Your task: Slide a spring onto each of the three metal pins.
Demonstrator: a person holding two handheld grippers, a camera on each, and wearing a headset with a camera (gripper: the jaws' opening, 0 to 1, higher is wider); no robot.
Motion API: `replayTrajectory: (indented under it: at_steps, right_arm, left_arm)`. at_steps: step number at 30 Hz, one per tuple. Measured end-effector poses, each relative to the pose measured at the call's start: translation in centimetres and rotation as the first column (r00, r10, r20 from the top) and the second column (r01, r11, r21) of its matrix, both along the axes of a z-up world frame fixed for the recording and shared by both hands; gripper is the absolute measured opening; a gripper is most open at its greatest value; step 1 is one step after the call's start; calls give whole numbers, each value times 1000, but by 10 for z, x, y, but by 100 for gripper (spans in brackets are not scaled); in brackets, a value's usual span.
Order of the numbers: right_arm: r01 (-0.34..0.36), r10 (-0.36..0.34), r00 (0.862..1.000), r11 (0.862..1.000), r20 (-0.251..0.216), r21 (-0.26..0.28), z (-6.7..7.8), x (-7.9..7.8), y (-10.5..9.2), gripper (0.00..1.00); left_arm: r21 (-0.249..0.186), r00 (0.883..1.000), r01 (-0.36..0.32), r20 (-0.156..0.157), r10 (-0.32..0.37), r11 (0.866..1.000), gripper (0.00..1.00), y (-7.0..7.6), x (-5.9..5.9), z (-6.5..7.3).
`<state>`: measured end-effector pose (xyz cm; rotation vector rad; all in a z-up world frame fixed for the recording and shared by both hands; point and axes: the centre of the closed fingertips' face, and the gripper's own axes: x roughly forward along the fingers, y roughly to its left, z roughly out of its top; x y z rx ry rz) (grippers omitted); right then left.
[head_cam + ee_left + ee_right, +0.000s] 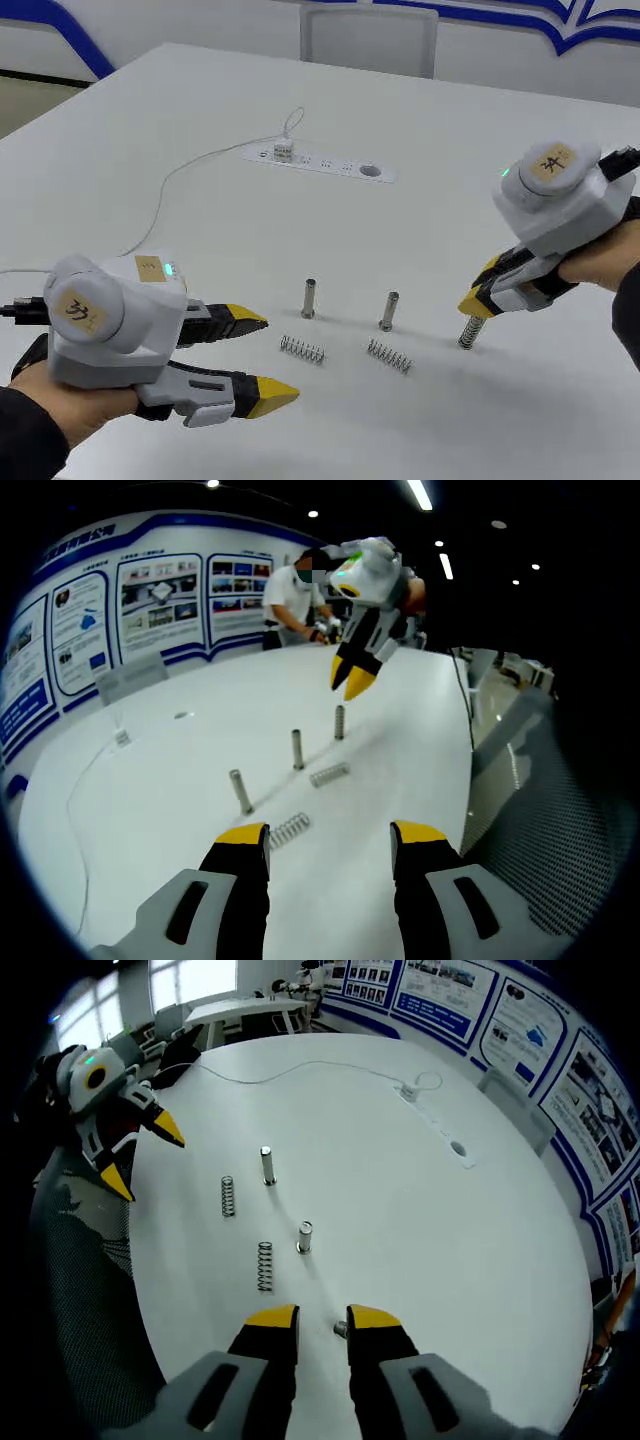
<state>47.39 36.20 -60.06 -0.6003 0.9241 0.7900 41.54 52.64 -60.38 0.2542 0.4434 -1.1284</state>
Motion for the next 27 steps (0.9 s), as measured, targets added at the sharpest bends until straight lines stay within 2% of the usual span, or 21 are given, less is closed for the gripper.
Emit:
replayTrajectory:
  at_steps: [8, 13, 17, 27]
  right_arm:
    - [-68, 70, 996, 997, -50, 36, -39, -12, 25, 20]
    - [-87, 91, 993, 994, -78, 60, -63, -18, 33, 19]
    - [-84, 90, 992, 994, -83, 70, -75, -19, 36, 18]
    - [-33, 40, 996, 995, -78, 94, -89, -14, 38, 16]
  left_arm:
    - [-4, 1000, -5, 1, 5, 1000, 50, 1, 1, 1]
    - [-3, 1000, -4, -1, 4, 1000, 50, 1, 1, 0]
    - [-2, 1000, -4, -3, 4, 1000, 50, 1, 1, -1]
    - [4, 1000, -1, -6, 1, 1000, 50, 2, 1, -2]
